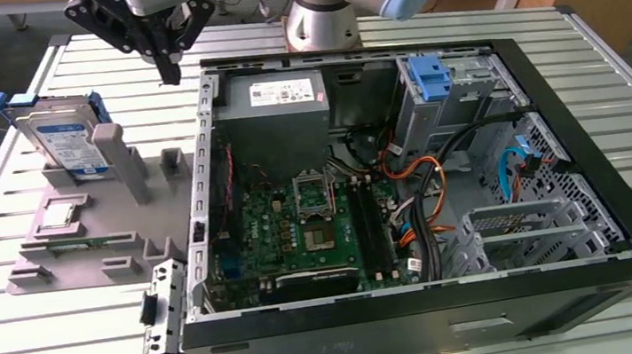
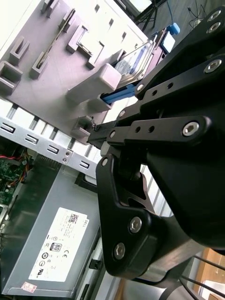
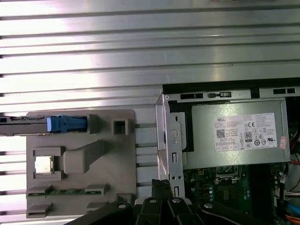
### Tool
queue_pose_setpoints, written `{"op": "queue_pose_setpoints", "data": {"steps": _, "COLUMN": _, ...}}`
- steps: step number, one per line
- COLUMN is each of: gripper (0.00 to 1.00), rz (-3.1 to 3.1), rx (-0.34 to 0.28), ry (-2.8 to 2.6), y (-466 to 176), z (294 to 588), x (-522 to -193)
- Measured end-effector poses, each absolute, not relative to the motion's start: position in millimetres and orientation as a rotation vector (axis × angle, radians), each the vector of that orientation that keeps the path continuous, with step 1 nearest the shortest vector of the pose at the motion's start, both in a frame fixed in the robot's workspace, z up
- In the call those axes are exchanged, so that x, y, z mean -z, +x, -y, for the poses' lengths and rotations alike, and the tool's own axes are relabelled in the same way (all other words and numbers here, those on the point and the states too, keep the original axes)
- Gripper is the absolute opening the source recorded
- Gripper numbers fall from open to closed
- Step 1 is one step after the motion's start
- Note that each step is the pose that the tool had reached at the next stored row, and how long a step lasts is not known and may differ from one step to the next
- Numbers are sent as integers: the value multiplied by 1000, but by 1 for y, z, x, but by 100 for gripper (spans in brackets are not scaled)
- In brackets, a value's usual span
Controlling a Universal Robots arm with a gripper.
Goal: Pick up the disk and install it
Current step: 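Reach for the disk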
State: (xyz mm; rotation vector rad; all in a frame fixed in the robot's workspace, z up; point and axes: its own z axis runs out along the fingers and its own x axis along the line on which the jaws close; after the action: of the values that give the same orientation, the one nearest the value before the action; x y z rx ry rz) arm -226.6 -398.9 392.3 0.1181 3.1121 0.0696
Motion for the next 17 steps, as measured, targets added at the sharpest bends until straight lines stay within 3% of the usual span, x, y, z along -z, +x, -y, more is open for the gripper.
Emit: {"op": "queue_pose_setpoints", "data": {"steps": 17, "gripper": 10, "rz": -3112, "rx": -69, "ry": 118, "y": -231, "z": 399, "x": -392}}
